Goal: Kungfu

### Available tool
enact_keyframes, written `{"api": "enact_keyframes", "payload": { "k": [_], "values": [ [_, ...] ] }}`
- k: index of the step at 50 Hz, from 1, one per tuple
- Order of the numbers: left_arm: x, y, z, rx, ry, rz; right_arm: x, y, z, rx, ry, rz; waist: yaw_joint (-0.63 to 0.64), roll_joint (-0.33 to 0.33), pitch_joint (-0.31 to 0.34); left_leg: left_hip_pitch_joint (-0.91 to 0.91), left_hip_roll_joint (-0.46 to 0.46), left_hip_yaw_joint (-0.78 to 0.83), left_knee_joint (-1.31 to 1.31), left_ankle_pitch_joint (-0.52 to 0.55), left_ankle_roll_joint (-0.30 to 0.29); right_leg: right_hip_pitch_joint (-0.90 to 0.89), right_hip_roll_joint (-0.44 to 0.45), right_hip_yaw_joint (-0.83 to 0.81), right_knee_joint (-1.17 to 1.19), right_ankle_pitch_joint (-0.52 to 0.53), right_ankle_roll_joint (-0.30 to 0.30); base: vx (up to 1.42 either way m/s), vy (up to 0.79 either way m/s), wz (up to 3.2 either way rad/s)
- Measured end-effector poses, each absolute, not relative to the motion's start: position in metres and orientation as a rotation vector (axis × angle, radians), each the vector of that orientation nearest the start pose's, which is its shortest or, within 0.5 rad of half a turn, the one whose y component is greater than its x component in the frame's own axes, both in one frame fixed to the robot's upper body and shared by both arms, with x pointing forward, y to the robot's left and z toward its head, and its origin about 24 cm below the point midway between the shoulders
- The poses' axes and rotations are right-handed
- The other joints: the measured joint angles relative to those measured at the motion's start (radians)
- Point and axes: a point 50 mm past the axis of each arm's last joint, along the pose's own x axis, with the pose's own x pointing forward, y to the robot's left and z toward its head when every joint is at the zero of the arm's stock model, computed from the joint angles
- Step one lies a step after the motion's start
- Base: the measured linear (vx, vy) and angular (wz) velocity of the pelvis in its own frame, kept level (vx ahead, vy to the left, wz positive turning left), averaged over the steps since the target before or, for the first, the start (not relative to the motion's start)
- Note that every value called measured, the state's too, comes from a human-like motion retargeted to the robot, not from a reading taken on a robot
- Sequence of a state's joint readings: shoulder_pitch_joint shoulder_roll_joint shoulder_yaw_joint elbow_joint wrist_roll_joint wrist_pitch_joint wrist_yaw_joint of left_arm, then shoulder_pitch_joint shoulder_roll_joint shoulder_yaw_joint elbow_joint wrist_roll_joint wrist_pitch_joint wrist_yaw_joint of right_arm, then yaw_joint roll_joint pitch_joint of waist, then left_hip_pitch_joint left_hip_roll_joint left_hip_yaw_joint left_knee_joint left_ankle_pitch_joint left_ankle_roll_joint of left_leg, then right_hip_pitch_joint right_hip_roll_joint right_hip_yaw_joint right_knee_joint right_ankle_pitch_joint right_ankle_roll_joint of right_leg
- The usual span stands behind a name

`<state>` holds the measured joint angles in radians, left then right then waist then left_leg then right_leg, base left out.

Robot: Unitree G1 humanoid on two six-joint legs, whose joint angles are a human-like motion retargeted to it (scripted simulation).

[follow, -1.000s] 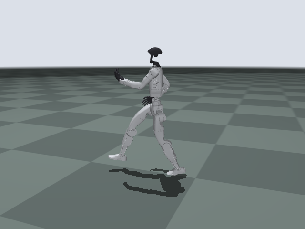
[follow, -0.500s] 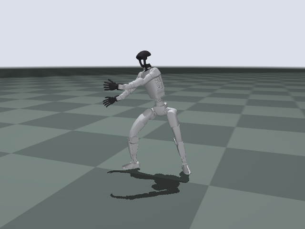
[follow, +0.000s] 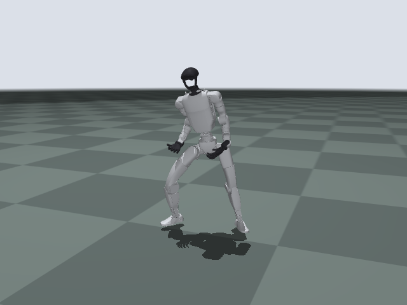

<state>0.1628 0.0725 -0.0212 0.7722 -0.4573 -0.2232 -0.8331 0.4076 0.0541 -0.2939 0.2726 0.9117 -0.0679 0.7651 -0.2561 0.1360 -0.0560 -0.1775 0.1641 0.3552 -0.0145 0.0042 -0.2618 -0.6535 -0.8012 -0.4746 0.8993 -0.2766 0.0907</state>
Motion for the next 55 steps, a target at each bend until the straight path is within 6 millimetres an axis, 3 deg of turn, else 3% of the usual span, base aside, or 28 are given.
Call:
{"api": "enact_keyframes", "payload": {
  "k": [3,5,7,13,21,25,30,34,37,40,42,45,48,50,52,53,55],
  "values": [
    [0.073,0.151,-0.119,-0.807,0.463,-0.139,0.099,-0.17,-0.062,1.24,-0.099,-0.132,0.049,-0.011,-0.023,-0.005,-0.005,-0.01,-0.002,-0.003,0.0,0.015,-0.003,-0.008,-0.005,0.008,0.014,0.32,-0.01,0.21],
    [0.049,0.161,-0.117,-0.826,0.42,0.056,0.081,-0.171,-0.068,1.35,-0.093,-0.229,0.068,-0.022,-0.036,-0.003,0.0,-0.012,0.0,-0.004,0.0,0.032,0.005,-0.013,-0.016,0.015,0.02,0.37,0.12,0.07],
    [0.045,0.168,-0.114,-0.796,0.397,0.102,0.075,-0.177,-0.069,1.35,-0.041,-0.213,0.088,-0.025,-0.041,-0.002,-0.001,-0.016,0.002,-0.003,0.0,0.049,0.006,-0.021,-0.029,0.025,0.024,0.18,0.12,0.16],
    [0.081,0.174,-0.1,-0.688,0.397,-0.192,0.067,-0.195,-0.062,1.031,0.18,0.069,0.154,-0.072,-0.073,-0.026,-0.003,-0.031,0.015,0.003,0.0,0.08,0.014,-0.034,-0.066,0.056,0.043,0.15,0.01,0.2],
    [0.182,0.183,-0.047,-0.401,0.128,-0.413,0.063,-0.23,-0.059,0.789,0.234,0.087,0.203,-0.1,-0.056,-0.058,0.059,-0.052,0.048,0.044,0.0,0.166,0.098,-0.058,-0.103,0.086,0.092,0.1,-0.03,0.23],
    [0.243,0.183,0.001,-0.227,-0.035,-0.585,0.039,-0.278,-0.059,0.641,0.283,-0.076,0.232,-0.11,-0.048,-0.132,0.117,-0.081,0.114,0.068,0.0,0.241,0.152,-0.121,-0.155,0.104,0.098,0.09,-0.11,0.55],
    [0.316,0.14,0.099,-0.034,-0.33,-0.852,-0.029,-0.352,-0.054,0.349,0.391,-0.522,0.307,-0.126,-0.036,-0.277,0.205,-0.051,0.264,0.078,0.004,0.339,0.207,-0.224,-0.252,0.157,0.098,0.18,-0.02,0.82],
    [0.337,0.098,0.189,0.172,-0.6,-1.015,-0.083,-0.387,-0.043,0.163,0.547,-0.792,0.357,-0.116,-0.032,-0.407,0.222,-0.097,0.403,0.037,0.028,0.401,0.232,-0.278,-0.336,0.223,0.103,0.32,0.26,0.85],
    [0.336,0.085,0.247,0.351,-0.784,-1.039,-0.095,-0.398,-0.042,0.093,0.601,-0.912,0.38,-0.1,-0.043,-0.489,0.208,-0.154,0.512,-0.033,0.038,0.437,0.237,-0.297,-0.4,0.281,0.111,0.34,0.38,0.59],
    [0.331,0.083,0.294,0.507,-0.918,-1.009,-0.073,-0.394,-0.057,0.142,0.517,-1.002,0.41,-0.081,-0.074,-0.554,0.176,-0.184,0.609,-0.106,0.06,0.471,0.223,-0.31,-0.462,0.343,0.127,0.61,0.72,0.51],
    [0.329,0.086,0.318,0.586,-0.973,-0.968,-0.037,-0.38,-0.077,0.265,0.417,-1.027,0.44,-0.067,-0.097,-0.585,0.155,-0.198,0.663,-0.159,0.075,0.503,0.223,-0.323,-0.512,0.387,0.134,0.52,0.57,0.37],
    [0.325,0.094,0.346,0.664,-1.045,-0.887,0.053,-0.33,-0.114,0.564,0.328,-0.933,0.493,-0.054,-0.112,-0.598,0.134,-0.199,0.741,-0.245,0.106,0.562,0.24,-0.337,-0.601,0.449,0.13,0.52,0.55,0.13],
    [0.322,0.111,0.364,0.709,-1.105,-0.767,0.168,-0.234,-0.127,0.903,0.405,-0.498,0.526,-0.059,-0.113,-0.592,0.108,-0.167,0.805,-0.329,0.142,0.594,0.24,-0.322,-0.684,0.49,0.112,0.41,0.42,-0.08],
    [0.318,0.121,0.376,0.733,-1.148,-0.699,0.228,-0.166,-0.105,1.0,0.467,0.007,0.554,-0.071,-0.112,-0.598,0.098,-0.139,0.843,-0.373,0.161,0.596,0.229,-0.323,-0.727,0.508,0.101,0.38,0.36,-0.27],
    [0.314,0.125,0.383,0.743,-1.184,-0.662,0.273,-0.116,-0.065,0.851,0.477,0.5,0.595,-0.087,-0.107,-0.605,0.089,-0.113,0.865,-0.401,0.175,0.587,0.222,-0.311,-0.761,0.519,0.105,0.06,0.15,-0.29],
    [0.311,0.127,0.387,0.747,-1.204,-0.642,0.289,-0.098,-0.047,0.721,0.465,0.656,0.617,-0.087,-0.093,-0.605,0.088,-0.104,0.871,-0.41,0.181,0.583,0.224,-0.295,-0.774,0.522,0.104,0.0,0.07,-0.22],
    [0.308,0.124,0.393,0.744,-1.235,-0.627,0.319,-0.079,-0.011,0.544,0.351,0.758,0.659,-0.092,-0.059,-0.597,0.084,-0.096,0.876,-0.418,0.187,0.586,0.232,-0.27,-0.794,0.522,0.092,0.09,0.03,-0.07]
  ]
}}
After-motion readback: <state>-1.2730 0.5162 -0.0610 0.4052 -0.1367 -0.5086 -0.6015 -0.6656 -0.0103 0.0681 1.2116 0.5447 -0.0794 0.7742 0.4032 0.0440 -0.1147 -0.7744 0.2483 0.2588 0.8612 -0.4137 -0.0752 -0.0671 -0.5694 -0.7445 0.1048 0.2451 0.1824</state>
